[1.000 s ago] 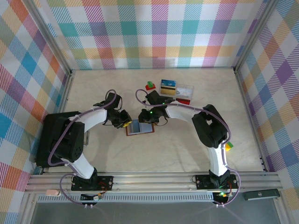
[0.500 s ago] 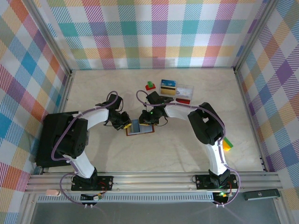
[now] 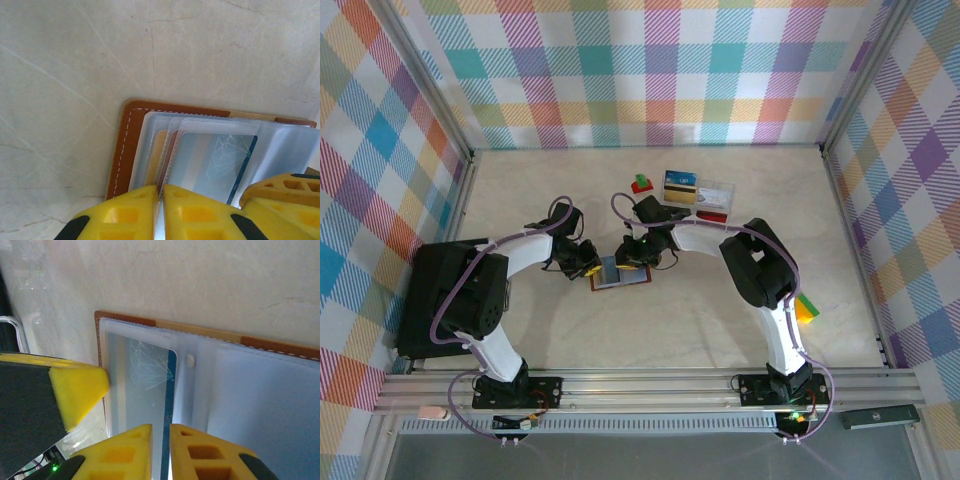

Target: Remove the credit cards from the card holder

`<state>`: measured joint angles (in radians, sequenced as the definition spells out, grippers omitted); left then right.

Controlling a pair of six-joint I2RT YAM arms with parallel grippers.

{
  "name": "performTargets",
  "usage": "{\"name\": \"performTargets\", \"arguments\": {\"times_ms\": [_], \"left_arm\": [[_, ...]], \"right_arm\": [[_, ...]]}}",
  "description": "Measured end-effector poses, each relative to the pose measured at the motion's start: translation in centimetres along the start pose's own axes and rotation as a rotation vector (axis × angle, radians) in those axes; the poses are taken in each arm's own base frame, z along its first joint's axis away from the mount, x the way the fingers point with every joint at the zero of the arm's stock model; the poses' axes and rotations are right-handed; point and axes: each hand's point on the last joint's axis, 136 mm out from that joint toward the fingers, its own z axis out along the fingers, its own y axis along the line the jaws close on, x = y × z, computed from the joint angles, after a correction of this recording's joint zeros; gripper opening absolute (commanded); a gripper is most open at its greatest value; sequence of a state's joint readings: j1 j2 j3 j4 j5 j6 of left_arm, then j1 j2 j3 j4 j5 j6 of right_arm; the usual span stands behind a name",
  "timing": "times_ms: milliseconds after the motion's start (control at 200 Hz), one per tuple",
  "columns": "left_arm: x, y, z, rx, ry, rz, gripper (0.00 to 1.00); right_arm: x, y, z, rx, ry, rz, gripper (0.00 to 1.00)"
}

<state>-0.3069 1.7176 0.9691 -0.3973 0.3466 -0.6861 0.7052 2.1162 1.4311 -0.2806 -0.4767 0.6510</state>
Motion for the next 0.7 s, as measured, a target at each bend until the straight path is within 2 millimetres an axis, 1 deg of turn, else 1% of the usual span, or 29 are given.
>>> {"name": "performTargets", "arguments": {"times_ms": [700], "left_arm": [[0.02,0.03,0.07,0.002,-0.001,0.004,0.12]], "right_arm": [[0.14,-0.75,0.64,0.017,0.016,0.016,0.14]]}}
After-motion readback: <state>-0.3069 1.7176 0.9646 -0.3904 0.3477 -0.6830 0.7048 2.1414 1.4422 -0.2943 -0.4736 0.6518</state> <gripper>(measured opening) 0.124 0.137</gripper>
